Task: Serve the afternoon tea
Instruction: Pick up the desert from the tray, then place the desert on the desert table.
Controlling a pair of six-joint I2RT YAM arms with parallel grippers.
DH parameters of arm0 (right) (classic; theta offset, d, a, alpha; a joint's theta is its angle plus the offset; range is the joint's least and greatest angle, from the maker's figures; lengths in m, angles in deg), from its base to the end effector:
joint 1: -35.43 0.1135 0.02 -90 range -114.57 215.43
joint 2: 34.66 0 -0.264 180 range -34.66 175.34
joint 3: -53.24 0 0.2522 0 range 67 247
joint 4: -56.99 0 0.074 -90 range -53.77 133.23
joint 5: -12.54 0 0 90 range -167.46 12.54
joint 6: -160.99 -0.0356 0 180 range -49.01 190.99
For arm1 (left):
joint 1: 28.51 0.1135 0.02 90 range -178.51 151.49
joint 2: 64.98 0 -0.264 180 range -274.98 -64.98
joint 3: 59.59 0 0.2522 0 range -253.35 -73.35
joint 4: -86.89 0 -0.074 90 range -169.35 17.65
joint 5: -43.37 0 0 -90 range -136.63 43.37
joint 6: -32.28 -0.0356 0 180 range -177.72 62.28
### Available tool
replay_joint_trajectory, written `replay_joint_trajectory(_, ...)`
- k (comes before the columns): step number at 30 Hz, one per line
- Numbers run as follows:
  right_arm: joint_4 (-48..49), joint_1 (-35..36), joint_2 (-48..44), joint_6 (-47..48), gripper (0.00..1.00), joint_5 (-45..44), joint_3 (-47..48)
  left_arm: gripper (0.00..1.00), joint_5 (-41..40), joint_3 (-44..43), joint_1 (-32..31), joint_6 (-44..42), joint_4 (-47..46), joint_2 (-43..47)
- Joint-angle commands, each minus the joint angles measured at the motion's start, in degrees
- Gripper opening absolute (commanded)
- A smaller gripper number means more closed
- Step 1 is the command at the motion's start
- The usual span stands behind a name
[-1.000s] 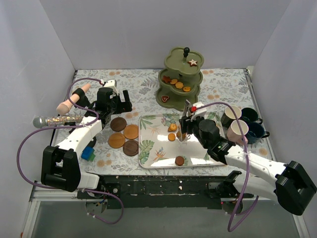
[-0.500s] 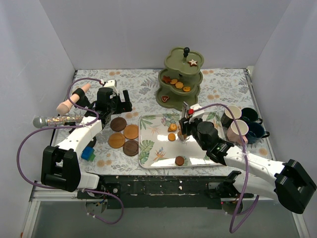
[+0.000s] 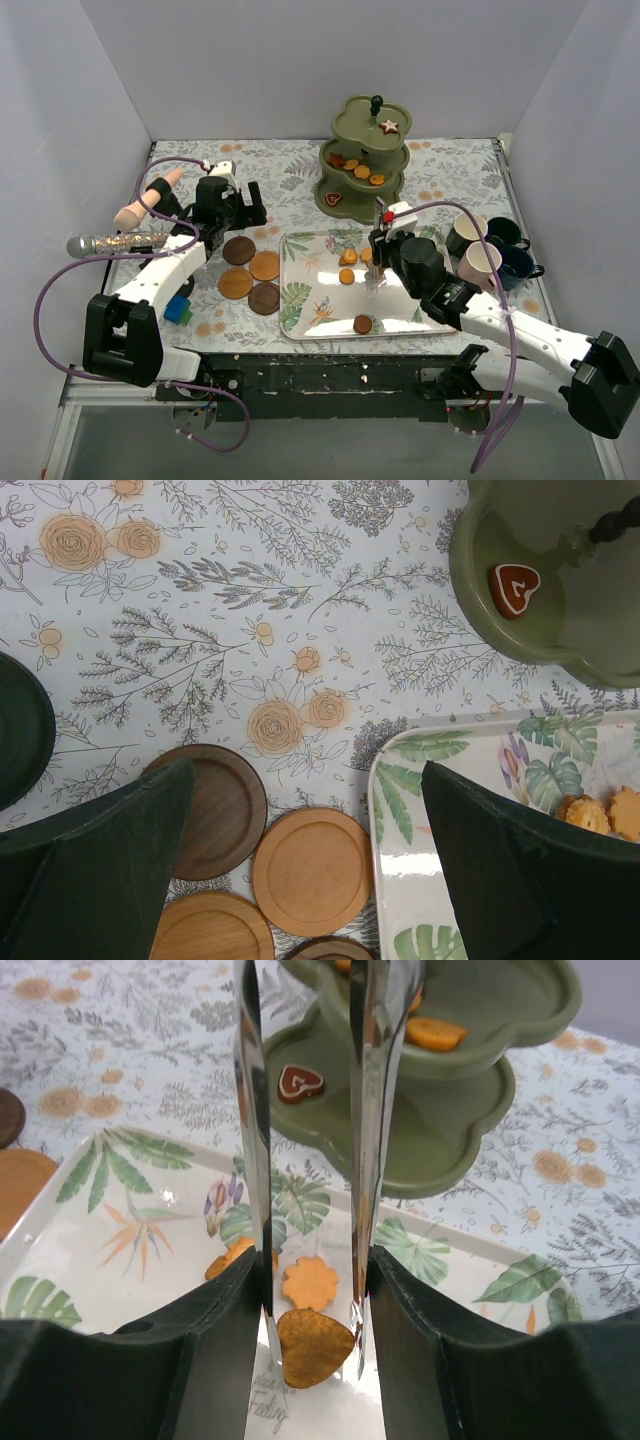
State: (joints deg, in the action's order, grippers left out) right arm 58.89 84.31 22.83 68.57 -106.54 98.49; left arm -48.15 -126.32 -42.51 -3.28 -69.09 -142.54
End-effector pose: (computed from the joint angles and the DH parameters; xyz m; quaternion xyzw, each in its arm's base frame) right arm 0.1630 0.1604 0.2638 -0.1454 0.7465 0.0946 0.6424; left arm 0.2921 -0.0718 0.2613 -0.3121 0.8296 -0.2506 0.3894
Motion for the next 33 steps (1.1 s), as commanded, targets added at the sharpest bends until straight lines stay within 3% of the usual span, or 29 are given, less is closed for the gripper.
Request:
replay_joint_trajectory(1,-4.0,0.2,-3.3,2.0,0.38,-3.4,8.7,0.98,-0.8,-0.4,0.1,-0.4,-0.6,0.7)
replay_joint_trajectory(9,-7.5,-5.6,-2.1,8.0,0.37,1.3,24.2,0.98,-0.9,-0.6,0.1,-0.4,-0.6,0.4)
replay_joint_trajectory(21,-0.7,-15.6,12.0,13.0,0.36,12.7,44.3,0.98,-2.5,-0.6,0.0,-1.2,-0.4,0.2)
replay_joint_trajectory(33,1.7,-19.8,24.4,11.8,0.35,18.3,54.7,0.98,-2.6,-1.1,0.1,-1.3,-0.2,-0.9)
